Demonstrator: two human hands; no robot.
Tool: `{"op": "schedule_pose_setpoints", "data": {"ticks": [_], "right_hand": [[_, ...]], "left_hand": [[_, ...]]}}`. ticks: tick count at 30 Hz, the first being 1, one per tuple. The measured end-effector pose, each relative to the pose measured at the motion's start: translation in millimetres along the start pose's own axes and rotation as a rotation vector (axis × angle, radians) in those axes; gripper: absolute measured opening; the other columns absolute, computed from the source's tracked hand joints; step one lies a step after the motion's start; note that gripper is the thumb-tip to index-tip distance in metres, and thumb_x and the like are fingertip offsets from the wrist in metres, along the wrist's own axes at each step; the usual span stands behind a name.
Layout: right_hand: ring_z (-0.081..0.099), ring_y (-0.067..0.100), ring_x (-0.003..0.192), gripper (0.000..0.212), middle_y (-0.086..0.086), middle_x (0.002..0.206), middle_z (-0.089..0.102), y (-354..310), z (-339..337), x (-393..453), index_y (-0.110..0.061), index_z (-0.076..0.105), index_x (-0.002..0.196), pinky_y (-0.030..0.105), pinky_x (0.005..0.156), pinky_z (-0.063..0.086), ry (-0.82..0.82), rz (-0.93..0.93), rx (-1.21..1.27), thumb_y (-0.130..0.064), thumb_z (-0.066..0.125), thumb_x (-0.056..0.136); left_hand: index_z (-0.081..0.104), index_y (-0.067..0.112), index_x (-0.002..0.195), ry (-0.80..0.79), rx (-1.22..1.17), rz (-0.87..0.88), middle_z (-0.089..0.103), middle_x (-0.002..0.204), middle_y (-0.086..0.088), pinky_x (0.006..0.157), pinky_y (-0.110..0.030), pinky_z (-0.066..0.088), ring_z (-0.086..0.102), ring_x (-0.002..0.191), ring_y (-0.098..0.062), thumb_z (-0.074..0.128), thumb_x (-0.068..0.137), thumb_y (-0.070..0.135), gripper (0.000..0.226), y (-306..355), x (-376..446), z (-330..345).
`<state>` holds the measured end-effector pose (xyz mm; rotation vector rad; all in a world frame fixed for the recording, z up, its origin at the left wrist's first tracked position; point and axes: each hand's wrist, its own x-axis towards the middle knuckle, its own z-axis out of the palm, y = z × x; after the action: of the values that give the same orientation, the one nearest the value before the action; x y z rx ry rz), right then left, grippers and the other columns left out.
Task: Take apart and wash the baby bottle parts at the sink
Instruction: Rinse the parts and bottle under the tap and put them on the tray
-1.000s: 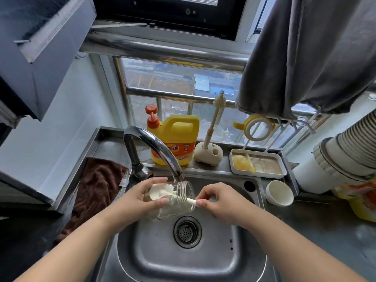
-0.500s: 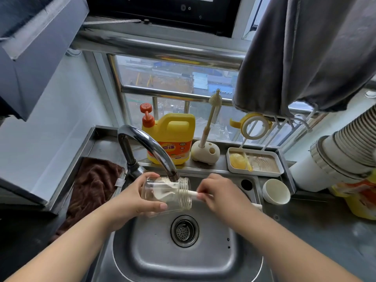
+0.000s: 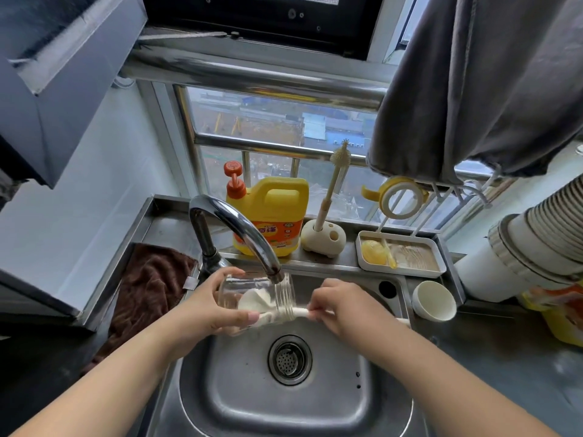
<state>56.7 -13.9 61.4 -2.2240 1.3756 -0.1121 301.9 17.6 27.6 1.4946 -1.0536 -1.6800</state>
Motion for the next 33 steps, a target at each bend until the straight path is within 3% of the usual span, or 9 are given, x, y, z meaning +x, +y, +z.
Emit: {"op": "schedule_pose_setpoints", "data": {"ticks": [5,8,10,14,16,20,25,29,33], "right_hand": [[0.058,0.021,0.085,0.011,-0.006,0.100,0.054,-3,-5,-1,-0.020,0.064,0.094,0.036,0.076,0.048,0.159,0.027,-0.033,-0.029,0.058,0.093],[0.059,0.021,0.087,0.012,-0.005,0.098,0.056,-8,7,-3,-0.018,0.066,0.094,0.036,0.079,0.048,0.076,-0.014,0.020,-0.028,0.059,0.092],[0.058,0.017,0.086,0.010,-0.007,0.095,0.056,2,1,-4,-0.020,0.068,0.092,0.037,0.080,0.049,0.044,0.031,0.036,-0.027,0.061,0.090],[0.057,0.017,0.084,0.010,-0.008,0.094,0.056,4,-3,-4,-0.019,0.067,0.090,0.036,0.077,0.048,0.187,0.072,0.045,-0.029,0.062,0.090],[0.057,0.017,0.084,0.012,-0.007,0.093,0.055,-3,5,-4,-0.017,0.067,0.090,0.032,0.077,0.047,0.194,0.040,0.078,-0.028,0.062,0.090],[0.055,0.011,0.084,0.011,-0.009,0.088,0.054,1,11,-8,-0.016,0.068,0.089,0.022,0.075,0.043,0.188,0.052,0.150,-0.027,0.064,0.089],[0.047,-0.001,0.073,0.006,-0.014,0.079,0.051,8,16,-12,-0.019,0.069,0.087,0.007,0.066,0.033,0.156,0.110,0.200,-0.025,0.067,0.087],[0.048,0.002,0.076,0.004,-0.012,0.081,0.054,19,19,-12,-0.023,0.070,0.085,0.007,0.064,0.033,0.166,0.215,0.194,-0.026,0.067,0.086],[0.050,0.004,0.081,0.006,-0.011,0.084,0.056,8,27,-9,-0.021,0.071,0.086,0.009,0.067,0.035,0.126,0.194,0.256,-0.027,0.068,0.086]], "left_hand": [[0.050,0.039,0.116,0.065,-0.035,0.059,0.060,0.115,-0.001,0.090,-0.048,0.053,0.063,0.104,-0.016,0.091,0.035,0.034,0.091,-2,1,5],[0.048,0.036,0.121,0.038,0.035,0.127,0.060,0.115,0.007,0.085,-0.027,0.054,0.065,0.094,-0.003,0.090,0.043,0.025,0.089,2,2,11],[0.046,0.038,0.122,0.042,0.083,0.147,0.060,0.117,0.008,0.084,-0.022,0.053,0.065,0.097,-0.002,0.093,0.044,0.025,0.092,-1,2,8],[0.042,0.059,0.113,0.052,0.094,0.227,0.048,0.123,0.021,0.079,-0.016,0.050,0.061,0.097,0.005,0.092,0.045,0.031,0.088,0,2,14],[0.039,0.064,0.106,0.039,0.075,0.244,0.041,0.113,0.032,0.073,-0.017,0.052,0.062,0.084,0.012,0.089,0.057,0.027,0.079,5,1,21],[0.040,0.051,0.112,-0.014,0.033,0.197,0.055,0.097,0.027,0.069,-0.025,0.056,0.067,0.074,-0.001,0.073,0.079,0.002,0.067,2,0,23],[0.048,0.054,0.110,0.017,-0.016,0.164,0.058,0.113,0.004,0.070,-0.032,0.058,0.068,0.088,-0.012,0.081,0.052,0.030,0.071,1,-1,23],[0.046,0.041,0.127,0.092,0.052,0.158,0.056,0.116,0.008,0.074,-0.036,0.058,0.065,0.095,-0.016,0.085,0.037,0.045,0.098,-2,3,17],[0.050,0.049,0.117,0.079,0.048,0.156,0.056,0.121,0.010,0.073,-0.034,0.058,0.066,0.096,-0.015,0.088,0.039,0.042,0.087,-3,6,16]]}}
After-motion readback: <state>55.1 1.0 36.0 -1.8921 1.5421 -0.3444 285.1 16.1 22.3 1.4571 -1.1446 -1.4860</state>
